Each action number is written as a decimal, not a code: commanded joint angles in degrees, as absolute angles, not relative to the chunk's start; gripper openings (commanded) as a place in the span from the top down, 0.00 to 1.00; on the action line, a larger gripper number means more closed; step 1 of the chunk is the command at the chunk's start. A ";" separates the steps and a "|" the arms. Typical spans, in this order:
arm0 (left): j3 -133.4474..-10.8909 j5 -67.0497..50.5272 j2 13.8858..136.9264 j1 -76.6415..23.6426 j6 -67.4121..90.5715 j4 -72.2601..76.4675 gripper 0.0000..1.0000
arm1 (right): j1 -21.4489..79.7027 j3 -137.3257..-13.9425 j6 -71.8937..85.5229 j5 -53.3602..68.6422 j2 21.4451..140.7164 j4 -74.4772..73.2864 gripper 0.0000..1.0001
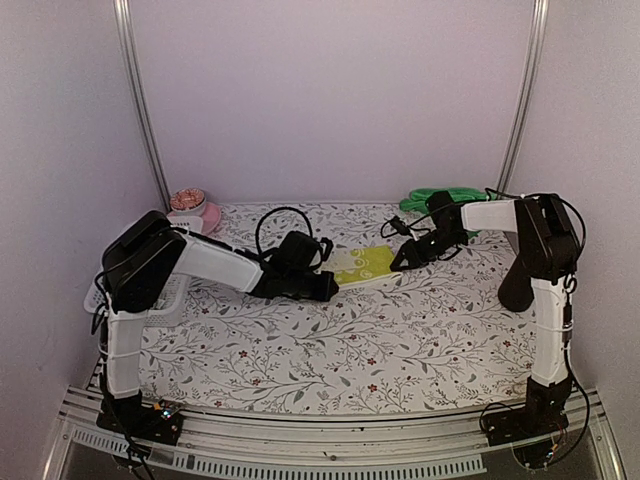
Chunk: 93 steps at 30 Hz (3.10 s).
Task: Roll the towels
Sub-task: Adjust the towel at the center of the board.
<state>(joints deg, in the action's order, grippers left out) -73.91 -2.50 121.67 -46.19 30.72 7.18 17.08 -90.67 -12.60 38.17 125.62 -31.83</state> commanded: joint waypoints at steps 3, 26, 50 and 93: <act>-68.62 -1.77 120.23 -46.85 33.94 10.38 0.92 | 16.56 -90.84 -14.16 36.67 130.09 -36.35 0.78; -76.48 10.93 126.68 -40.42 29.24 5.08 0.64 | 16.69 -92.91 -21.31 37.00 114.32 -41.56 0.30; -72.06 7.42 118.82 -42.33 25.15 13.93 0.03 | 18.86 -100.55 -21.47 -2.39 132.11 -27.25 0.21; -77.43 7.55 125.56 -52.20 -42.38 1.31 0.36 | 18.15 -86.50 -27.06 27.29 107.66 -35.95 0.19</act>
<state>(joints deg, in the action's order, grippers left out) -77.32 2.07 124.25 -51.11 -40.27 4.89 18.00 -86.94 -26.46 24.38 110.28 -35.22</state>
